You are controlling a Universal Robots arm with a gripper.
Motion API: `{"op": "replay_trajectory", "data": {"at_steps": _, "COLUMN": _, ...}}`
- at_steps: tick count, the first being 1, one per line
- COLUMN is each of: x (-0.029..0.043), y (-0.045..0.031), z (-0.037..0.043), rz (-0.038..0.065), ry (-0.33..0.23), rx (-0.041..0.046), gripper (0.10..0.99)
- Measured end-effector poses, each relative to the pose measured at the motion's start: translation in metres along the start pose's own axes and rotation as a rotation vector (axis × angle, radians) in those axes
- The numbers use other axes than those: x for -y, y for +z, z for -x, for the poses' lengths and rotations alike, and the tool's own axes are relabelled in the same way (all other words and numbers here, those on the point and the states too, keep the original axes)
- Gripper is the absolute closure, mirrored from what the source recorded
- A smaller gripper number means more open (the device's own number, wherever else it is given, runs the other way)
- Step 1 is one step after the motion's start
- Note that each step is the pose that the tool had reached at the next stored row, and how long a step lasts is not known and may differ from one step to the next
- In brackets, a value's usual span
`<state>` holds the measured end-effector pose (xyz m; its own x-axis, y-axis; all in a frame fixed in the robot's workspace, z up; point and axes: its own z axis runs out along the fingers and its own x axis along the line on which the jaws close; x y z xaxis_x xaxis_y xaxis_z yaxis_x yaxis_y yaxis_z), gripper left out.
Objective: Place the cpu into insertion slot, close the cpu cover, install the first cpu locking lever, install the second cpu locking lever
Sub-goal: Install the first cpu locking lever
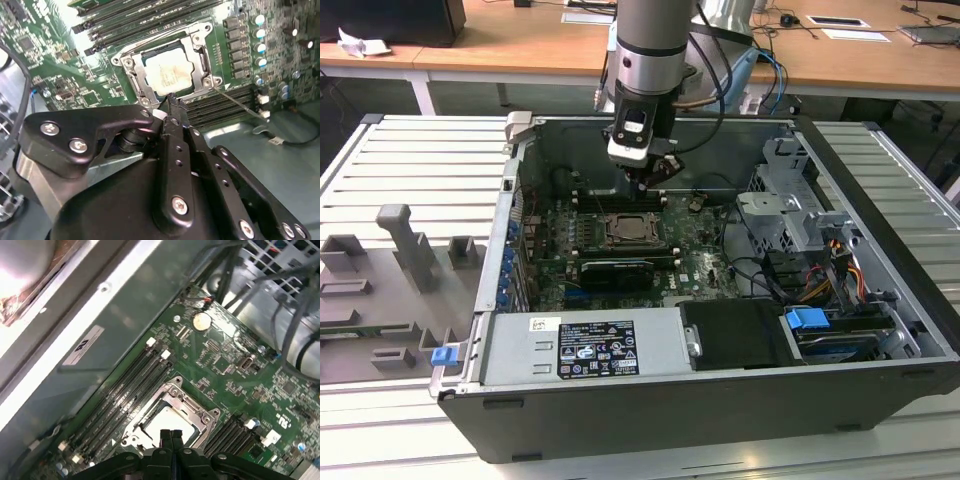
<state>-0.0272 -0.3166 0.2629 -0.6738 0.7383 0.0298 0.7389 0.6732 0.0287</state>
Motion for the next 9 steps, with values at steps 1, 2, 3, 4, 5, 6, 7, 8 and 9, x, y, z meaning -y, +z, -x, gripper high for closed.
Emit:
{"op": "replay_trajectory", "data": {"at_steps": 1, "x": 0.0, "y": 0.0, "z": 0.0, "rz": -0.001, "ry": -0.018, "rx": -0.0005, "gripper": 0.98}}
{"op": "replay_trajectory", "data": {"at_steps": 2, "x": 0.0, "y": 0.0, "z": 0.0, "rz": -0.001, "ry": -0.035, "rx": -0.001, "gripper": 0.98}}
{"op": "replay_trajectory", "data": {"at_steps": 3, "x": 0.0, "y": 0.0, "z": 0.0, "rz": -0.002, "ry": -0.071, "rx": -0.0019, "gripper": 0.98}}
{"op": "replay_trajectory", "data": {"at_steps": 4, "x": 0.0, "y": 0.0, "z": 0.0, "rz": -0.002, "ry": -0.086, "rx": -0.0021, "gripper": 0.98}}
{"op": "replay_trajectory", "data": {"at_steps": 5, "x": 0.0, "y": 0.0, "z": 0.0, "rz": -0.002, "ry": -0.103, "rx": -0.0021, "gripper": 0.98}}
{"op": "replay_trajectory", "data": {"at_steps": 6, "x": 0.0, "y": 0.0001, "z": 0.0001, "rz": -0.001, "ry": -0.13, "rx": -0.0013, "gripper": 0.98}}
{"op": "replay_trajectory", "data": {"at_steps": 7, "x": 0.0, "y": 0.0001, "z": 0.0001, "rz": 0.0, "ry": -0.145, "rx": -0.0004, "gripper": 0.98}}
{"op": "replay_trajectory", "data": {"at_steps": 8, "x": 0.0, "y": 0.0002, "z": 0.0, "rz": 0.001, "ry": -0.16, "rx": 0.0011, "gripper": 0.98}}
{"op": "replay_trajectory", "data": {"at_steps": 9, "x": 0.0001, "y": 0.0004, "z": 0.0001, "rz": 0.005, "ry": -0.196, "rx": 0.0058, "gripper": 0.98}}
